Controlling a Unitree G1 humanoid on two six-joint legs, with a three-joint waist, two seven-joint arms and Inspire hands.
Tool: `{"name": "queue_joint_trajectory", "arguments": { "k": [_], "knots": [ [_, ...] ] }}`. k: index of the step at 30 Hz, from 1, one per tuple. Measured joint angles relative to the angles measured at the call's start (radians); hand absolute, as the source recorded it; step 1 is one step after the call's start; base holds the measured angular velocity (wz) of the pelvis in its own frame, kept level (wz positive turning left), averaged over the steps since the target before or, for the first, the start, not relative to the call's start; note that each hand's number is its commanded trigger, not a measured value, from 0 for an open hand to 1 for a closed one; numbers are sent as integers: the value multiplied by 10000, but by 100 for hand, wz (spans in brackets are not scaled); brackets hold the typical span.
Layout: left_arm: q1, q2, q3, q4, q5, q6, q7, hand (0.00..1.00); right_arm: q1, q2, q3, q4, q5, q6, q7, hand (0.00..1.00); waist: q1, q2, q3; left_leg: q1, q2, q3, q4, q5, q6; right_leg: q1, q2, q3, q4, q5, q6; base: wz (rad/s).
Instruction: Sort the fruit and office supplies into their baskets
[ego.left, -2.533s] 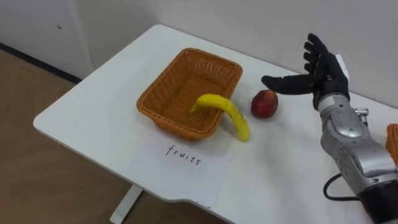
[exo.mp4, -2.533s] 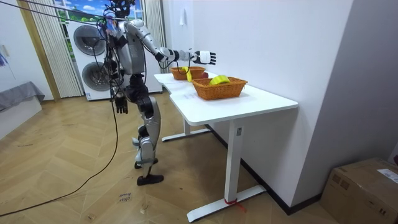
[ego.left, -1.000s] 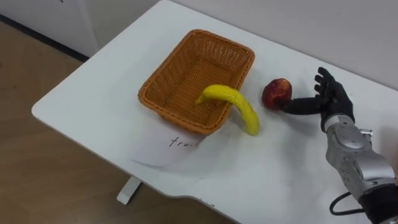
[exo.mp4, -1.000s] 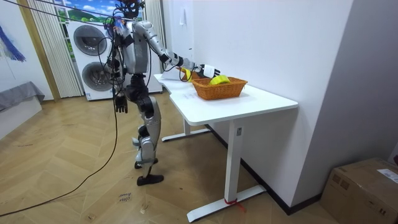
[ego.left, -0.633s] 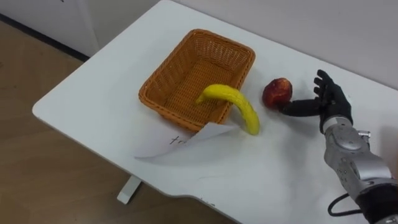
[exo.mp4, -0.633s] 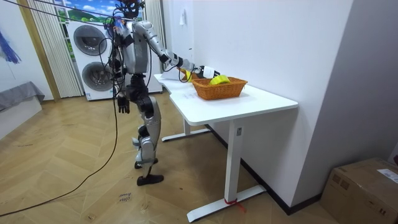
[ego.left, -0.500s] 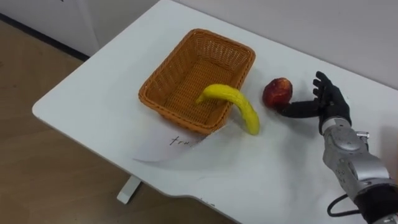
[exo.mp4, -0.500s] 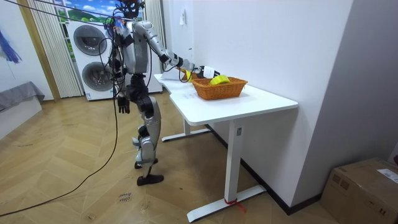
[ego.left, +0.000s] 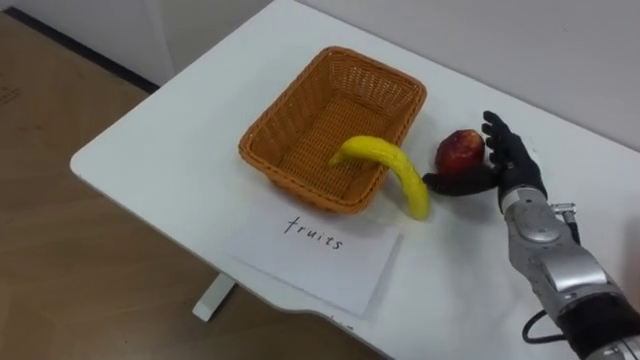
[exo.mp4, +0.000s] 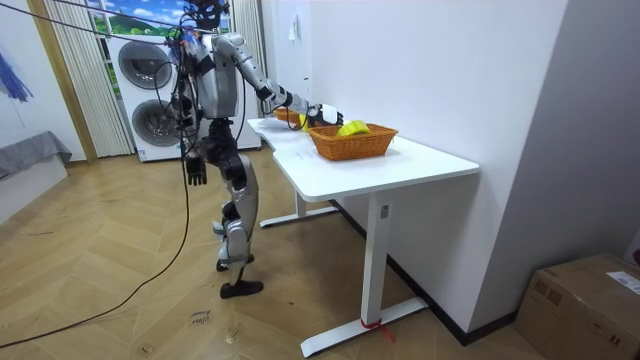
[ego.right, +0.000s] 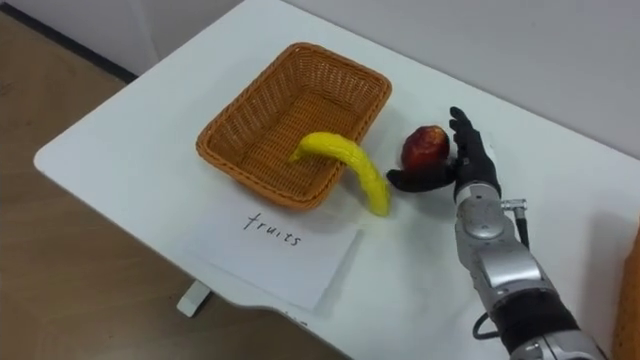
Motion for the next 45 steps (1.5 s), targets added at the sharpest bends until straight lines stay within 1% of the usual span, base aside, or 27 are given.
{"name": "queue_joint_trajectory", "arguments": {
  "k": [7,13,17,22,26,29,31,36,38,40,42,45],
  "knots": [
    [-114,3,0,79,-5,-25,0,0,-130,22,9,0,-77,-11,7,0,48,-27,35,-55,9,3,52,-2,-3,-17,0,-56,-6,0,-1,2],
    [-299,4,-4,96,-1,-75,-1,0,-269,26,79,1,-87,-26,123,0,38,-29,41,-113,16,21,43,-1,-4,-86,5,-59,-14,0,-1,0],
    [-329,21,-12,210,-4,-198,-1,0,-303,27,131,4,-85,-29,106,0,30,-33,44,-134,17,20,50,-1,-3,-87,6,-80,-13,2,-3,0],
    [-316,21,-15,261,-8,-182,2,0,-314,28,415,34,-83,-35,103,0,8,-15,110,-136,35,20,62,-3,-7,-52,14,-147,-17,2,-3,4],
    [-312,22,-9,259,-3,-157,9,0,-313,28,412,55,-85,-34,104,0,-3,12,128,-208,34,20,134,-5,-7,-83,15,-151,-17,2,-3,0],
    [-322,24,-8,252,-2,-153,8,0,-314,28,411,54,-99,-34,110,0,6,7,121,-253,34,28,172,-5,-8,-118,18,-140,-14,2,-3,0],
    [-318,21,-10,250,0,-142,9,0,-338,27,380,54,-266,-34,210,0,0,-11,96,-345,39,39,216,-3,-6,-211,22,-140,-10,12,-20,0],
    [-314,22,-10,247,-6,-125,166,0,-349,27,386,91,-339,-34,494,0,-1,-25,83,-336,33,23,226,-1,-5,-195,23,-161,-1,19,-30,1],
    [-316,30,2,247,-5,-125,269,0,-352,26,383,166,-336,-41,552,0,-4,-39,58,-335,32,8,225,-1,-6,-183,24,-184,-4,20,-31,0],
    [-328,68,0,264,-6,-129,300,0,-403,26,386,554,-320,-240,693,0,12,-96,-3,-331,34,-9,224,-1,-7,-162,23,-242,-9,24,-35,3],
    [-328,65,-3,275,-4,-129,299,0,-431,26,386,827,-319,-383,823,0,36,-120,-20,-321,32,-11,224,-2,-7,-128,20,-262,-10,27,-36,3],
    [-327,65,-2,288,-5,-130,299,0,-513,26,386,1141,-320,-454,982,0,51,-117,-16,-315,32,-11,242,-1,-7,-99,16,-290,-9,29,-37,1]
  ]
}}
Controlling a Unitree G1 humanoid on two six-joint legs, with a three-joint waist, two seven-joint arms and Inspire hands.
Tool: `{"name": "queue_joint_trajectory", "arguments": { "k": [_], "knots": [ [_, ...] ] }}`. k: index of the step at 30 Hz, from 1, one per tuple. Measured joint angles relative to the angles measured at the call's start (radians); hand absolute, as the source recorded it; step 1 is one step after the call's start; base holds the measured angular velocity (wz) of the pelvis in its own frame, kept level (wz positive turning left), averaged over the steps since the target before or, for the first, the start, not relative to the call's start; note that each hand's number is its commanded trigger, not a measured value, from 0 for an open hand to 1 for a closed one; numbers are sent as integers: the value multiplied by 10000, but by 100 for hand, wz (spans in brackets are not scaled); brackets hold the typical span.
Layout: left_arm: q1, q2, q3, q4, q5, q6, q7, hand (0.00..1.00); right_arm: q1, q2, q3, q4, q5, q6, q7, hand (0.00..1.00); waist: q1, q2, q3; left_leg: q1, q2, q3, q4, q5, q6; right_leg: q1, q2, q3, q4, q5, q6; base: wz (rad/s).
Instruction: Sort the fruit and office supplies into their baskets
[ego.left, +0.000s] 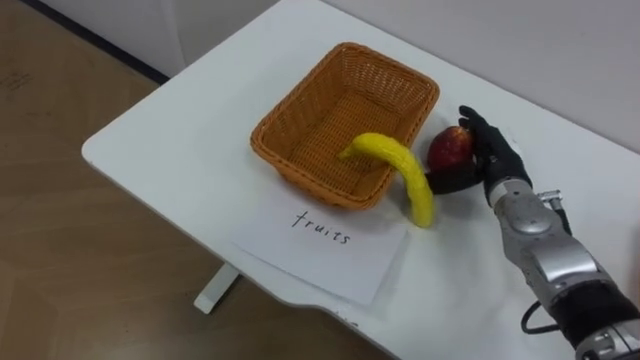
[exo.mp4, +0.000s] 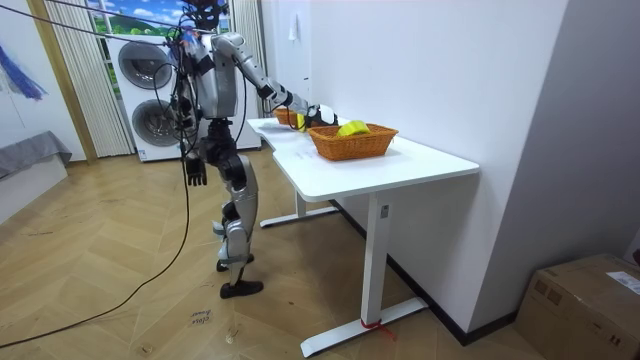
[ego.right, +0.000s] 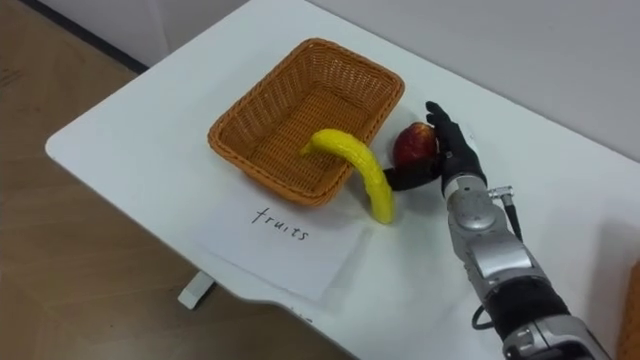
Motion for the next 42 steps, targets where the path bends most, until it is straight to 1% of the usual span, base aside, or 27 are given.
{"name": "queue_joint_trajectory", "arguments": {
  "k": [3,4,5,6,10,16,34,42],
  "knots": [
    [-1,-1,0,2,-1,1,0,0,-103,0,0,187,1,-10,100,0,8,-5,10,-1,4,0,11,2,-3,10,1,-12,0,1,-2,0],
    [0,-1,0,5,-1,0,0,0,-104,0,0,227,1,-14,102,25,8,-12,16,-3,4,0,20,2,-3,13,1,-15,0,1,-2,0],
    [0,1,0,11,-5,0,0,0,-103,0,0,231,-2,-22,103,80,2,-13,20,-7,4,0,24,2,-4,11,1,-16,0,1,-2,0],
    [-1,3,0,18,-8,0,0,0,-103,0,-1,231,-7,-34,104,100,1,-20,25,-18,4,-1,33,1,-4,4,1,-22,-1,1,-2,0],
    [0,5,0,25,-8,0,0,0,-154,-20,-22,229,-45,-50,32,100,-22,-56,46,-21,3,-2,43,0,-4,2,2,-22,-2,1,-2,0],
    [-38,6,-3,26,-9,-1,-1,0,-177,-193,-46,232,-62,-50,-128,100,-59,-71,55,-19,12,2,41,-3,-8,-2,11,-18,-5,1,-2,0],
    [-48,13,-4,55,-7,-1,-2,0,-179,-174,-17,247,-61,-19,84,100,-47,-66,73,-27,14,2,35,-5,-10,-19,12,-20,-5,1,-2,0],
    [-44,11,2,53,-2,-2,-3,0,-180,-160,-27,240,-29,-24,124,100,-45,-89,55,-2,27,54,25,-6,-9,-44,9,15,-6,6,-9,-1]
  ]
}}
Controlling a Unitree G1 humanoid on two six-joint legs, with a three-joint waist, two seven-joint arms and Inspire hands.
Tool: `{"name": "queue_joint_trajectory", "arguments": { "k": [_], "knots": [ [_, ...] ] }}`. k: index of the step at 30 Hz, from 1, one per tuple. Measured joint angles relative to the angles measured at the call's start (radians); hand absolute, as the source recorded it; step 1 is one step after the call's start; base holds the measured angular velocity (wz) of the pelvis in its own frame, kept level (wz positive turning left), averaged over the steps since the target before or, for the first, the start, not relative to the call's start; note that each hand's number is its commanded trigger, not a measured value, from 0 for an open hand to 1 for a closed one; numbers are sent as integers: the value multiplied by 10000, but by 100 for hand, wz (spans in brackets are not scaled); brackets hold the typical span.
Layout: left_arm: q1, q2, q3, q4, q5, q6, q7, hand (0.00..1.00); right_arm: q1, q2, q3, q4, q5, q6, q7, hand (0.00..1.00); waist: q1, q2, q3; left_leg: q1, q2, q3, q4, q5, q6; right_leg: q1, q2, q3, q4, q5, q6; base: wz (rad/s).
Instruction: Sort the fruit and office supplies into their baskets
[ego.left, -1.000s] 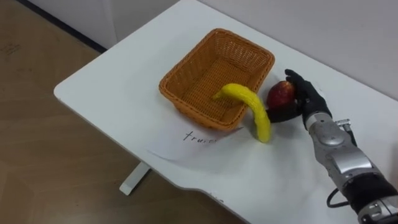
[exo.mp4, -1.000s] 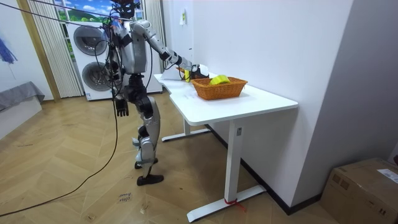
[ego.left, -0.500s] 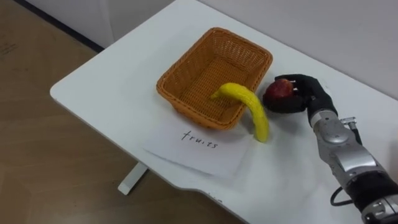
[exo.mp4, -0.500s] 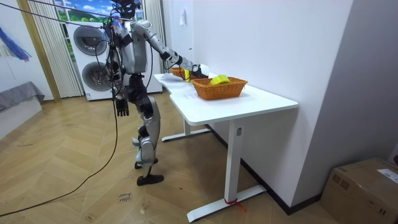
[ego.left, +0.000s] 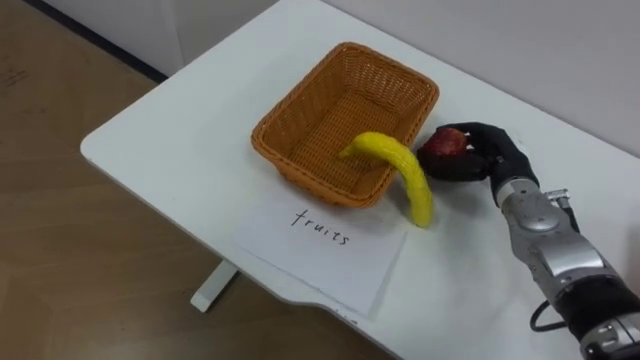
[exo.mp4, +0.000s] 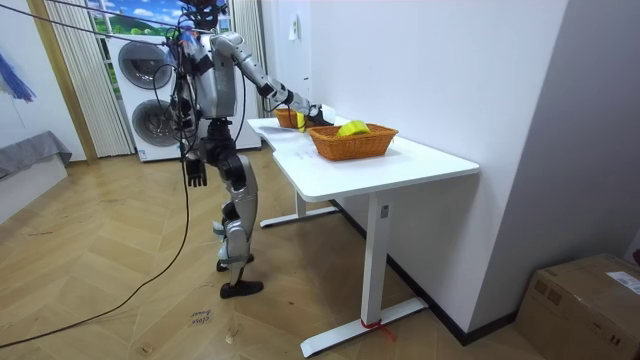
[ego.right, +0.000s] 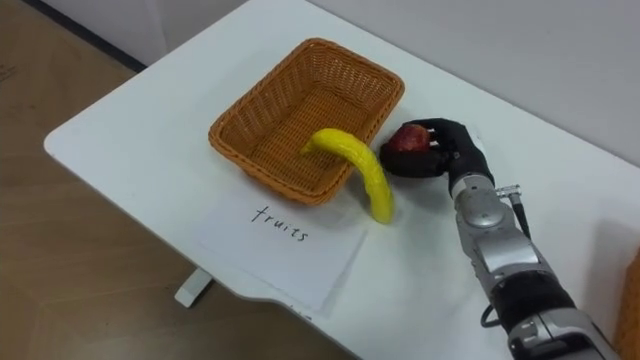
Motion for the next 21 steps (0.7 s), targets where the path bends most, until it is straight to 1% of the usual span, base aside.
{"name": "queue_joint_trajectory", "arguments": {
  "k": [5,8,9,11,12,13,15,16,17,18,19,20,21],
  "knots": [
    [38,11,9,1,6,-2,15,0,24,-1,-1,-18,-83,11,210,100,-57,21,7,263,17,123,-143,1,3,126,-22,72,-2,3,-2,-8],
    [60,9,52,-17,19,4,10,0,58,-12,-18,-310,-369,164,298,100,-210,23,-8,300,18,142,-186,3,4,138,-26,120,-3,3,-1,-1],
    [97,9,68,-53,20,10,4,0,96,-12,-80,-558,-473,284,345,100,-317,35,-17,314,13,142,-192,3,6,152,-28,129,-5,2,-1,0],
    [121,7,135,-73,22,20,-6,0,142,-17,-166,-822,-477,298,382,100,-423,59,-45,352,12,174,-211,5,9,173,-35,146,-4,3,-1,-3],
    [137,-16,206,-74,12,27,-9,0,150,-17,-217,-983,-465,301,398,100,-532,84,-62,424,12,203,-245,6,12,210,-40,192,-3,3,0,-10],
    [210,-27,205,-92,7,49,-15,0,169,-17,-220,-1117,-503,304,400,100,-584,144,-78,565,9,235,-280,5,18,314,-42,258,-17,4,2,-10],
    [264,-28,214,-111,7,114,-27,0,462,-18,-424,-1511,-758,304,395,100,-665,231,-126,784,6,246,-381,2,22,483,-45,310,-22,2,6,-6],
    [321,-34,220,-133,7,127,-26,0,640,-20,-515,-1749,-915,308,397,100,-772,286,-189,875,3,258,-442,3,22,537,-45,377,-20,-2,12,0],
    [349,-48,220,-144,8,127,-26,0,714,-20,-557,-1877,-976,309,397,100,-813,319,-204,911,2,263,-445,3,22,571,-45,397,-20,-5,18,-8],
    [421,-79,220,-185,9,128,-24,0,800,-20,-629,-2068,-1106,317,398,100,-869,395,-209,1012,7,322,-487,4,22,632,-46,437,-23,-8,23,-16],
    [499,-93,229,-240,8,129,-17,0,900,-20,-757,-2231,-1215,320,397,100,-899,463,-253,1068,19,396,-534,8,22,658,-46,479,-22,-11,27,-18],
    [533,-93,246,-282,7,131,-15,0,934,-21,-815,-2286,-1216,320,384,100,-928,482,-269,1105,19,419,-579,26,22,671,-50,497,-22,-11,28,-17],
    [597,-94,319,-340,5,132,3,0,938,-29,-862,-2329,-1231,330,367,100,-1036,501,-281,1201,13,451,-675,75,17,706,-67,577,-21,-12,27,-7]
  ]
}}
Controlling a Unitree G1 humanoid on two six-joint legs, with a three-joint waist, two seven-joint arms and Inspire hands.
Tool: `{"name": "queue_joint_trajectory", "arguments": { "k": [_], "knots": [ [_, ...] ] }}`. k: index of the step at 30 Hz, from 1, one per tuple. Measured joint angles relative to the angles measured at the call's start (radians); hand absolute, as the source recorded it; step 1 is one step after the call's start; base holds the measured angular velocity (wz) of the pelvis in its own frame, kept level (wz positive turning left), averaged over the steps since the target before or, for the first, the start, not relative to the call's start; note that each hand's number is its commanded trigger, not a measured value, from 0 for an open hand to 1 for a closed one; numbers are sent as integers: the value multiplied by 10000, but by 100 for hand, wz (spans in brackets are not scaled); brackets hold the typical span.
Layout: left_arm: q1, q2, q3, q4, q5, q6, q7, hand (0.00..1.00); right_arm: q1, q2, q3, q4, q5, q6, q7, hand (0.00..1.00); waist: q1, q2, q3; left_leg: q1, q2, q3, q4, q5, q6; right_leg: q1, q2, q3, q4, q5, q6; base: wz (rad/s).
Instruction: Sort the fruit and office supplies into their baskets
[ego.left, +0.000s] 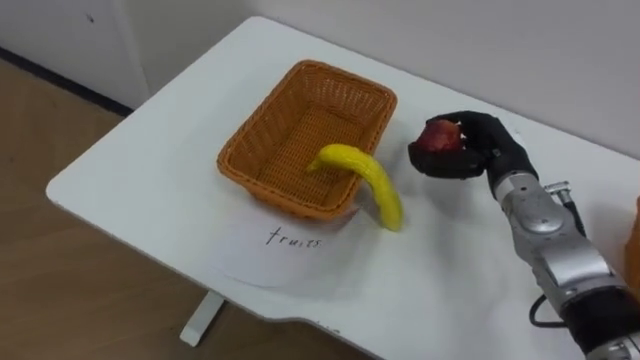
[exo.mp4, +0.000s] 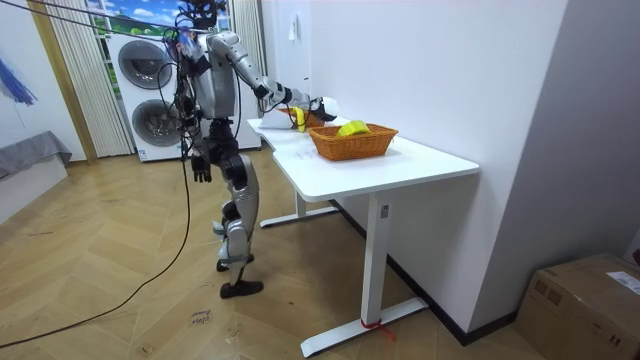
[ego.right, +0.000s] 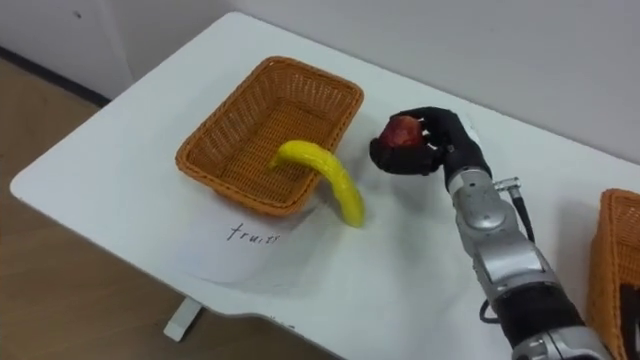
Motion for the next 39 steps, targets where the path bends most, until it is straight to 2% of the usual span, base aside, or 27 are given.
{"name": "queue_joint_trajectory", "arguments": {
  "k": [1,6,10,13,16,21,23,24,26,33,39],
  "knots": [
    [51,-15,96,-37,7,9,8,0,33,-46,-18,-202,-76,136,-4,100,-99,15,-11,13,-6,-1,1,11,-2,15,-1,54,-4,-9,2,-5],
    [116,-92,171,-25,5,91,13,0,438,-100,-639,-801,-461,290,36,100,-369,42,4,270,-42,-2,23,-2,17,340,8,87,-165,-19,20,0],
    [99,-199,329,-22,9,80,-23,0,760,-110,-1119,-1792,-476,343,35,100,-378,50,6,415,-51,35,-88,-1,18,407,5,212,-176,-71,40,-4],
    [105,-197,375,68,-4,82,-66,0,759,-203,-1133,-2274,-435,346,38,100,-379,29,8,648,-75,47,-250,6,19,538,-22,217,-141,-133,49,-1],
    [92,-192,367,69,2,81,-89,0,759,-215,-1120,-2718,-542,361,34,100,-379,-95,42,725,-102,13,-321,11,21,636,-47,121,-146,-200,77,7],
    [111,-174,392,71,11,72,-109,0,763,-252,-1083,-3458,-940,411,201,100,-300,-271,94,780,-105,9,-381,7,25,636,-56,80,-147,-201,82,1],
    [148,-159,421,52,13,55,-114,0,762,-252,-1080,-3498,-988,412,271,100,-268,-296,79,781,-111,-32,-412,4,29,640,-57,77,-146,-200,84,5],
    [199,-159,488,54,12,22,-119,0,762,-252,-1081,-3510,-1048,412,274,100,-264,-352,41,780,-116,-58,-434,3,30,642,-59,55,-147,-200,85,7],
    [310,-147,523,55,13,-2,-118,0,761,-263,-1082,-3576,-1108,413,272,100,-259,-351,41,781,-120,-91,-439,1,31,657,-59,17,-145,-200,86,5],
    [370,-127,525,78,12,-12,-127,0,751,-265,-794,-3832,-1149,417,383,100,89,-333,61,969,-108,-70,-527,0,30,816,-72,-49,-152,-203,90,-1],
    [392,-90,533,66,44,69,-619,0,704,-250,-663,-3858,-1585,577,599,100,463,-364,96,927,-142,-91,-407,-8,36,862,-89,-63,-156,-206,95,1]
  ]
}}
